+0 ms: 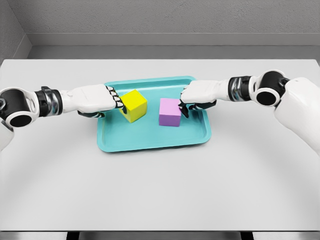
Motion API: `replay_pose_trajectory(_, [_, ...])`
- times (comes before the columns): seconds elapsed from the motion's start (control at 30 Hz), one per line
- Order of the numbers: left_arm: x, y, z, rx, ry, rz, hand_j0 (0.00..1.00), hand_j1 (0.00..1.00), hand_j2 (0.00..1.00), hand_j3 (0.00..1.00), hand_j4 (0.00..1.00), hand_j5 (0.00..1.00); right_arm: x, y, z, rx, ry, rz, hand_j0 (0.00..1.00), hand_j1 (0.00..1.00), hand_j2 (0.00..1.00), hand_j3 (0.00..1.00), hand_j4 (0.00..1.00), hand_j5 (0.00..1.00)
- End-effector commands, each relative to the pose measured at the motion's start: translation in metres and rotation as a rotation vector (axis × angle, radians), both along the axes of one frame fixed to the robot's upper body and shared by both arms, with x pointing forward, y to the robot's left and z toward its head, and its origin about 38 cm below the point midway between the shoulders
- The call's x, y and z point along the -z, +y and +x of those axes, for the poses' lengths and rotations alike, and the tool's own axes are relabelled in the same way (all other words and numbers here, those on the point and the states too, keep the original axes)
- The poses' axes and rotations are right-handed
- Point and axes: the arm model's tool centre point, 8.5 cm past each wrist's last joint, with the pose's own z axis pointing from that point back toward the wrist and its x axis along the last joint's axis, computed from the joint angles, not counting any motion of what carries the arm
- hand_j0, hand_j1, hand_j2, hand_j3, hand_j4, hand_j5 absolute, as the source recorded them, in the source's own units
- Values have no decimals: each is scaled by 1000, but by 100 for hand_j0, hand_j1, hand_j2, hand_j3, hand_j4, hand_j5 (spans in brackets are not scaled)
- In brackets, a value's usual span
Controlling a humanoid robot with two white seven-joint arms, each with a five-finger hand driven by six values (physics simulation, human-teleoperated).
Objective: Push two cubes
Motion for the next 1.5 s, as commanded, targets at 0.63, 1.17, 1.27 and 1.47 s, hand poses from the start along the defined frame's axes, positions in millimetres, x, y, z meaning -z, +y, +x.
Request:
replay_pose_trajectory(0.63, [-1,35,16,-96,16,31,74,74,74,74,74,74,-15,28,8,-33,-29,50,55,55,55,55,55,55])
replay_pose_trajectory(1.17, [2,41,20,-121,29,26,74,74,74,74,74,74,-7,29,15,-11,-5,38,55,55,55,55,55,55])
replay_pose_trajectory(1.27, [-1,45,25,-138,26,27,74,74,74,74,74,74,-5,30,7,-32,-9,37,55,55,55,55,55,55])
replay_pose_trajectory(1.47, [-3,37,30,-130,22,14,74,74,74,74,74,74,-5,35,-3,-65,-15,46,55,55,55,55,55,55])
